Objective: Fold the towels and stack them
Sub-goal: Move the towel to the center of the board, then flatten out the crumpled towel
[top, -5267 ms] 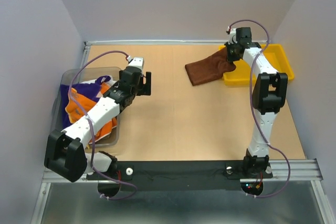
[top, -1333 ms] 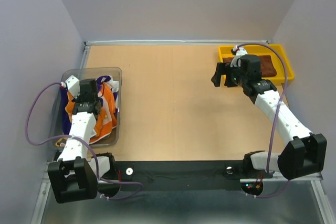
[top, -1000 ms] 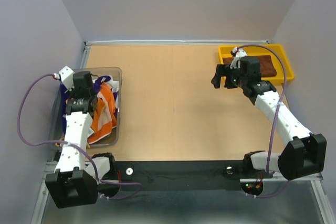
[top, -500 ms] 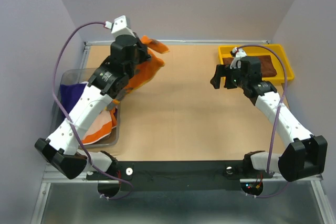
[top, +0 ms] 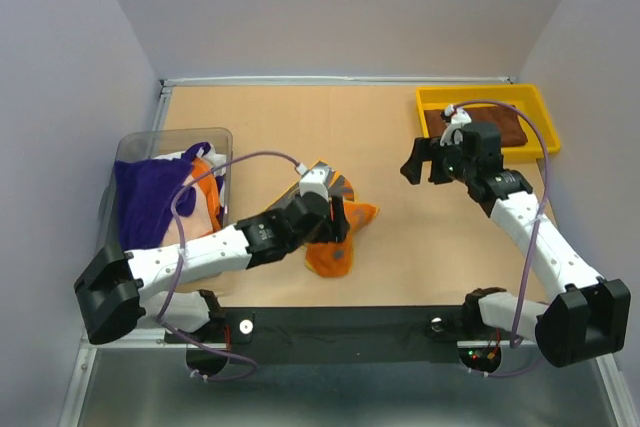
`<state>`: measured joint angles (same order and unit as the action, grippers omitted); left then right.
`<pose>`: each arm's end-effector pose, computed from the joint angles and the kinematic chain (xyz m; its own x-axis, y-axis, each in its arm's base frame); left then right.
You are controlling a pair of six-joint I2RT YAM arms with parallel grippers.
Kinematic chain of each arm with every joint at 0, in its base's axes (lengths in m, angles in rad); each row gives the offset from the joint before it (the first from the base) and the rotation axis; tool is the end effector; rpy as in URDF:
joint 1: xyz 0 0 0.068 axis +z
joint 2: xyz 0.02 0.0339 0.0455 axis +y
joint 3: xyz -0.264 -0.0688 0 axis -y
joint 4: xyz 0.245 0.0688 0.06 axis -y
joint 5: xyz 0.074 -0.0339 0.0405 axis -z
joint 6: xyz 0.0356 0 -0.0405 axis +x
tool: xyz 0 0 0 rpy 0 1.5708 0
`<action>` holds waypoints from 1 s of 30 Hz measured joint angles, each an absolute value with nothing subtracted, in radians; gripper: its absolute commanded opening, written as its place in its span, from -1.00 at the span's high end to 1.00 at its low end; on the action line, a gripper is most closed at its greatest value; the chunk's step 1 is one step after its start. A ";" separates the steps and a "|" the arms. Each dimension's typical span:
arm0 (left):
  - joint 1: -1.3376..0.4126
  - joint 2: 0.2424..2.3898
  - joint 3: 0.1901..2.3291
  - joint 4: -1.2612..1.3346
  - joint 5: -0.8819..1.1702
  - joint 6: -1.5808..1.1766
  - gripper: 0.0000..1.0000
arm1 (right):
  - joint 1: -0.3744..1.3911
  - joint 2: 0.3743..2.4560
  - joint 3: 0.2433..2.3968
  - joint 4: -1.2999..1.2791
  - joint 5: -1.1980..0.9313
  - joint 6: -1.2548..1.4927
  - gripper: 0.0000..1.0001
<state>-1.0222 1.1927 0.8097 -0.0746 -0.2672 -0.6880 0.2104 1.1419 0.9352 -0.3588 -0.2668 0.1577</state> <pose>0.1485 -0.2250 0.2751 -0.6221 -0.1565 -0.7671 0.3940 0.7841 -0.4795 0.2462 0.0622 0.3040 -0.5833 0.0303 -0.8117 -0.3317 0.9033 0.2721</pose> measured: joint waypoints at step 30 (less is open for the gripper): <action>-0.640 1.591 0.764 0.071 -0.266 -0.677 0.19 | 0.628 1.658 0.978 -0.324 -0.102 0.186 0.36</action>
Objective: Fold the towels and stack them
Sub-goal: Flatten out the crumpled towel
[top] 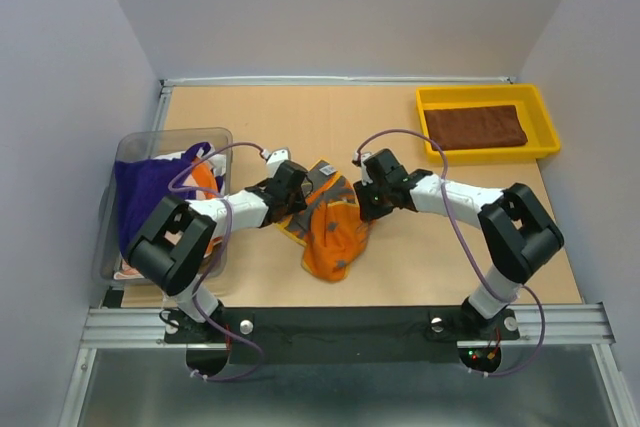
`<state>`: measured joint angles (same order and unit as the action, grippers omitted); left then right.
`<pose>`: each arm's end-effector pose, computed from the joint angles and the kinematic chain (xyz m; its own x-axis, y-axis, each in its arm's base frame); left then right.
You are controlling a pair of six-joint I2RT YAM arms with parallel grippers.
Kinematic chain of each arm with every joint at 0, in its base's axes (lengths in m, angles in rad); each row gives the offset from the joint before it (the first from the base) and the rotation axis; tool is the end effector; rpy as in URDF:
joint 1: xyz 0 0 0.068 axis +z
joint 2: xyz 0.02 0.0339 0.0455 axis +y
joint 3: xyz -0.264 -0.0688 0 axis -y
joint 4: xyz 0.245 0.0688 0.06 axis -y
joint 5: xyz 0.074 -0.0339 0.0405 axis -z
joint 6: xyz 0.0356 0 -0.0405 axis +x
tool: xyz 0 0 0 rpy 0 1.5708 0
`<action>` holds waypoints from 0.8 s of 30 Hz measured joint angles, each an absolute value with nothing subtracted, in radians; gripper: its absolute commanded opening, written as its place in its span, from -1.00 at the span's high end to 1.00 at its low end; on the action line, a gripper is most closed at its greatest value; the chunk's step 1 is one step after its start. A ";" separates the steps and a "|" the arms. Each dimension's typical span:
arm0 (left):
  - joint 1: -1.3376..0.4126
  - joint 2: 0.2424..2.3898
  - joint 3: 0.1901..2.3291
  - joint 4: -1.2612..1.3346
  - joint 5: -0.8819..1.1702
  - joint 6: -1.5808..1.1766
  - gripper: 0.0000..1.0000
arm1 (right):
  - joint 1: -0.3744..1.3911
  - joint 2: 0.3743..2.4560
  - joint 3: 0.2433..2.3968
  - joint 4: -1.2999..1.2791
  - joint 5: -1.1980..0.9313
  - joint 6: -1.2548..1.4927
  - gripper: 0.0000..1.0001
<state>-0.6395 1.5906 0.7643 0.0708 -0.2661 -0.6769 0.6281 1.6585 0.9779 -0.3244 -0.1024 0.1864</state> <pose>0.2577 -0.1800 0.1636 -0.6933 -0.2375 -0.6804 -0.0155 0.9488 -0.3154 0.2648 0.1968 0.1766 -0.7878 -0.3442 -0.5108 -0.4914 0.8512 0.1841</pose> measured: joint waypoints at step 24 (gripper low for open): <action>-0.692 1.895 1.209 -0.010 -0.190 -0.431 -0.72 | 0.793 1.267 0.746 -0.665 -0.056 0.547 -0.21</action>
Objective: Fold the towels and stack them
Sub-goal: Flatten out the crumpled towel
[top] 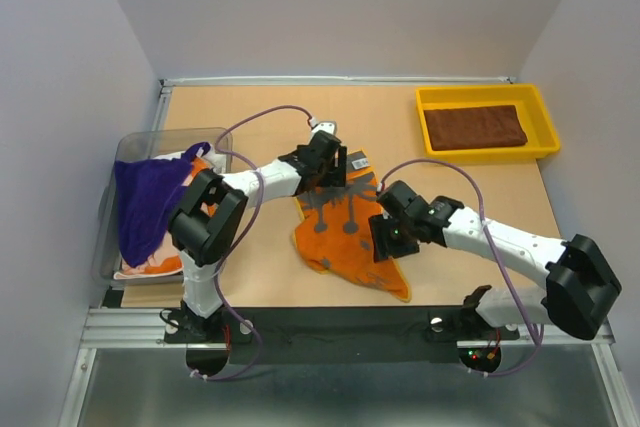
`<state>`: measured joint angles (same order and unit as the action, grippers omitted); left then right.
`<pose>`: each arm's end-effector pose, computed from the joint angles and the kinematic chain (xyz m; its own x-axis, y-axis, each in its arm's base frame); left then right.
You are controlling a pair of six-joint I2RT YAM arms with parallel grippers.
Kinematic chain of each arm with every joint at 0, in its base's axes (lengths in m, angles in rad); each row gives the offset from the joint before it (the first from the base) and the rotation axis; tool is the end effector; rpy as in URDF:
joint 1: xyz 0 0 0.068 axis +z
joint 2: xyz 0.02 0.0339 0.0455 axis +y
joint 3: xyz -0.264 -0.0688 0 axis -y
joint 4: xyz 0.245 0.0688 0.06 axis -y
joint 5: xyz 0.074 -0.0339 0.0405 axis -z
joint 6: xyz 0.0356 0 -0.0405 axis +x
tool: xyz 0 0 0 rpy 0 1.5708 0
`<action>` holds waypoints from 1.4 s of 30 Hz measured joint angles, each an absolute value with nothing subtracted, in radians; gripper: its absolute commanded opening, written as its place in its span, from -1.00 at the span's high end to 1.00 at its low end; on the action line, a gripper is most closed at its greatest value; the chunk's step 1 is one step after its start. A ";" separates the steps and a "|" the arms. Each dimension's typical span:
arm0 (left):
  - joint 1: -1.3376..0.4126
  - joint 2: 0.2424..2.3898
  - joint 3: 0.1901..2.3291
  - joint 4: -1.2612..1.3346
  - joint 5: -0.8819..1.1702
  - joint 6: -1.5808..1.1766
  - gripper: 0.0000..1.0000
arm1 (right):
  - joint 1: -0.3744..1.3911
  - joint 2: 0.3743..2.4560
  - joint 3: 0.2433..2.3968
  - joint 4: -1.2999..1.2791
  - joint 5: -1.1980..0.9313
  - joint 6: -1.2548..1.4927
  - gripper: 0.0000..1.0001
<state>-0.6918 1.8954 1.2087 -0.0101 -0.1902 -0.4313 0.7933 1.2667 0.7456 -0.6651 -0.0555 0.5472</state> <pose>0.3241 -0.2597 0.1849 -0.6642 0.0171 -0.7474 0.2610 0.9421 -0.2104 0.1560 0.1613 0.1939 -0.9331 -0.2074 -0.2936 -0.2818 0.9292 0.2391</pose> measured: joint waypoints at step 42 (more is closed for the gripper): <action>-0.506 1.457 0.993 -0.214 -0.213 -0.210 -0.81 | 0.405 2.256 1.798 -0.531 -0.104 -0.060 0.01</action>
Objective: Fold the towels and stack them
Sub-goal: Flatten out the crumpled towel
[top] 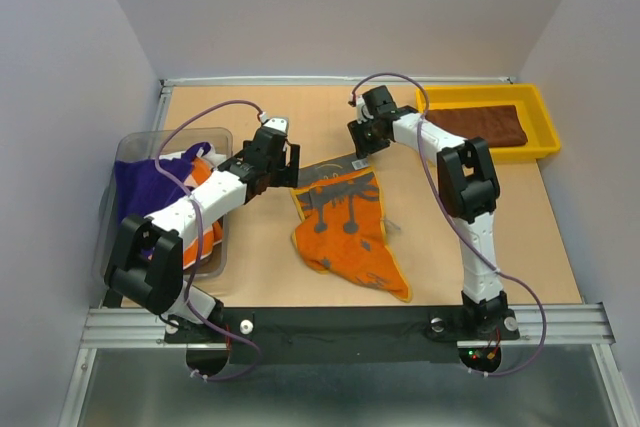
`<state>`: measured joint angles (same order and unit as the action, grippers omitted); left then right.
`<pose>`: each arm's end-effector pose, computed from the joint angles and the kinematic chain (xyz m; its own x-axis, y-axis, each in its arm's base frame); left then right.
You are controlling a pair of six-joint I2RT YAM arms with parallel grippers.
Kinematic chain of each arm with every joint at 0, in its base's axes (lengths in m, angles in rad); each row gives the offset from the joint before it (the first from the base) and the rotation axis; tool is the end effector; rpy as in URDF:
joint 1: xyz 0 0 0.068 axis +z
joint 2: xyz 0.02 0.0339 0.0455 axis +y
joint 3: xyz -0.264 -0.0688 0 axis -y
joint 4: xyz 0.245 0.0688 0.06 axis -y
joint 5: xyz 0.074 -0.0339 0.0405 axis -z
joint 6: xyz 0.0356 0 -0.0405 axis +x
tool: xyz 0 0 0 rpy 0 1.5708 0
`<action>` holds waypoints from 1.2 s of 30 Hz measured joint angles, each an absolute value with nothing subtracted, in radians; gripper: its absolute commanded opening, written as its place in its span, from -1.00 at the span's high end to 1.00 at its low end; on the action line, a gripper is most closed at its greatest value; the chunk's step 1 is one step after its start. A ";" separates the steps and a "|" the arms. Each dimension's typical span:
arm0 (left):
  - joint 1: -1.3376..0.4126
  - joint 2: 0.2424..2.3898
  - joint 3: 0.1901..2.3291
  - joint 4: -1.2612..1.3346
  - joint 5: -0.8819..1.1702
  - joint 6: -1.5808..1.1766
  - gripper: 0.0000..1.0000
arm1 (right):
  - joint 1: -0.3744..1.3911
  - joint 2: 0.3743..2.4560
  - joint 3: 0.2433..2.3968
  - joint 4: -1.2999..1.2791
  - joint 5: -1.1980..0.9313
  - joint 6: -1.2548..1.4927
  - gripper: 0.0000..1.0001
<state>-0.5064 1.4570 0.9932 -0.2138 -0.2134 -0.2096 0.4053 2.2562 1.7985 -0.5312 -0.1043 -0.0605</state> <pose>0.2841 -0.1490 0.2516 -0.6049 0.1029 -0.7897 0.2085 0.9775 -0.0322 0.4521 0.1980 0.1720 -0.7394 -0.3827 -0.5539 -0.4903 0.8699 0.0536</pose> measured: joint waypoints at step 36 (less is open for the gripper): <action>-0.500 1.883 1.206 -0.204 -0.244 -0.377 -0.50 | 0.440 2.178 1.623 -0.366 -0.044 -0.090 0.99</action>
